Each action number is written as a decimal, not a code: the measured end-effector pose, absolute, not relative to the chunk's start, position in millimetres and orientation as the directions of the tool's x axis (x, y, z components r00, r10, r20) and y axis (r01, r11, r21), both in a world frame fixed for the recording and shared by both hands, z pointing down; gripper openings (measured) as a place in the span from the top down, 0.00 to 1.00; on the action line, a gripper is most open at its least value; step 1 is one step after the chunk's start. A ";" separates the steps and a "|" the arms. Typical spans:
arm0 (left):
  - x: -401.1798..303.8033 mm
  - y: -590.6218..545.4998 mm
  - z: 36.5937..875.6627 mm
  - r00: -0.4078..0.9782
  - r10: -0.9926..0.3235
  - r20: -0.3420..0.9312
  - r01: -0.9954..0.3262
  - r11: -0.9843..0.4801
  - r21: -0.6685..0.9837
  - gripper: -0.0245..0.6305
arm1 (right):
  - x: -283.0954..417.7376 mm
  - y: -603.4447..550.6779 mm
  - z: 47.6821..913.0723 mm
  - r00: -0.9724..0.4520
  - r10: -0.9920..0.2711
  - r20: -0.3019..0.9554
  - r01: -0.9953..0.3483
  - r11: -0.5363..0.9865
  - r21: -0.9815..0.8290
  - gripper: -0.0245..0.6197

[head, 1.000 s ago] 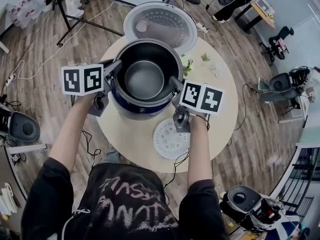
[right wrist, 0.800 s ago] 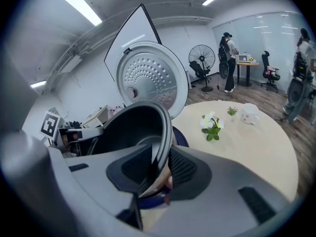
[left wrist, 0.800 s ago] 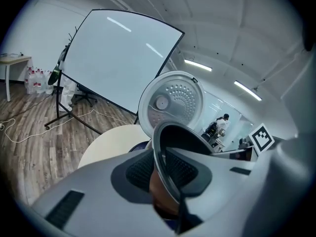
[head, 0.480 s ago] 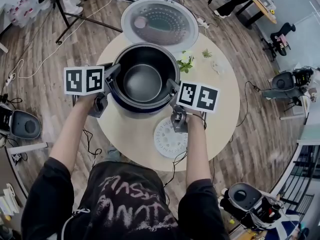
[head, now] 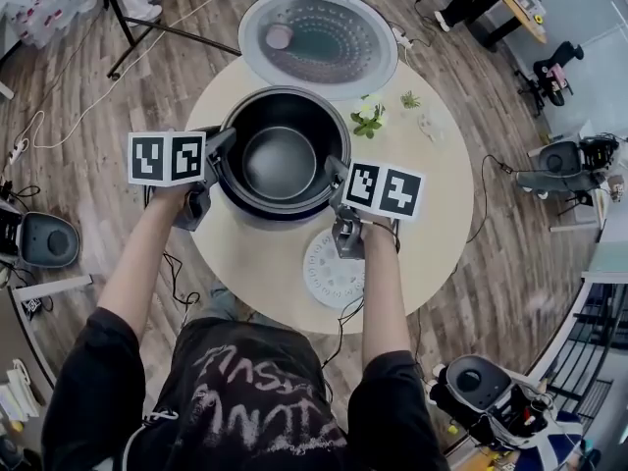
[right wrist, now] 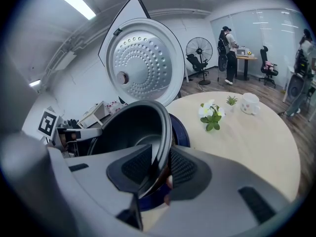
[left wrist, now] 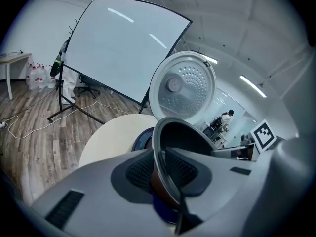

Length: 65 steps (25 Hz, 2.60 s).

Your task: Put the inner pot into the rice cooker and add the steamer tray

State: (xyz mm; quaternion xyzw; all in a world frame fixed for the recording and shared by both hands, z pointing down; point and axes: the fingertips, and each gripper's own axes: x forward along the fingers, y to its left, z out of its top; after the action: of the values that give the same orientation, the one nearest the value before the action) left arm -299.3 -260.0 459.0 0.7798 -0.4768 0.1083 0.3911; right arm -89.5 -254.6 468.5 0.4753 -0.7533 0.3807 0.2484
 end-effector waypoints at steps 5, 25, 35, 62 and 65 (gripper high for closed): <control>-299.6 -260.7 473.2 0.518 -0.636 0.571 -0.835 -0.234 0.497 0.83 | -89.5 -254.4 481.2 -0.416 -0.510 0.753 -0.909 0.249 -0.334 0.79; -299.3 -261.2 492.0 0.486 -0.605 0.630 -0.865 -0.227 0.448 0.82 | -88.3 -256.9 492.3 -0.396 -0.508 0.765 -0.916 0.279 -0.289 0.78; -294.7 -259.4 495.1 0.485 -0.609 0.628 -0.871 -0.273 0.407 0.80 | -89.9 -254.1 492.8 -0.447 -0.522 0.726 -0.894 0.283 -0.347 0.70; -303.1 -254.7 472.0 0.433 -0.683 0.589 -0.901 -0.351 0.256 0.64 | -88.3 -236.9 455.7 -0.401 -0.677 0.617 -0.913 0.352 -0.206 0.53; -300.7 -254.7 455.6 0.443 -0.731 0.518 -0.896 -0.371 0.243 0.64 | -74.4 -228.3 447.1 -0.393 -0.726 0.565 -0.919 0.336 -0.208 0.52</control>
State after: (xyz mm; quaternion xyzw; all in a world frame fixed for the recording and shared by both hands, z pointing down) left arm -300.7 -254.7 455.6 0.8115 -0.5014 0.1643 0.2510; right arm -74.4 -228.3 447.1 0.5171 -0.7949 0.2544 0.1898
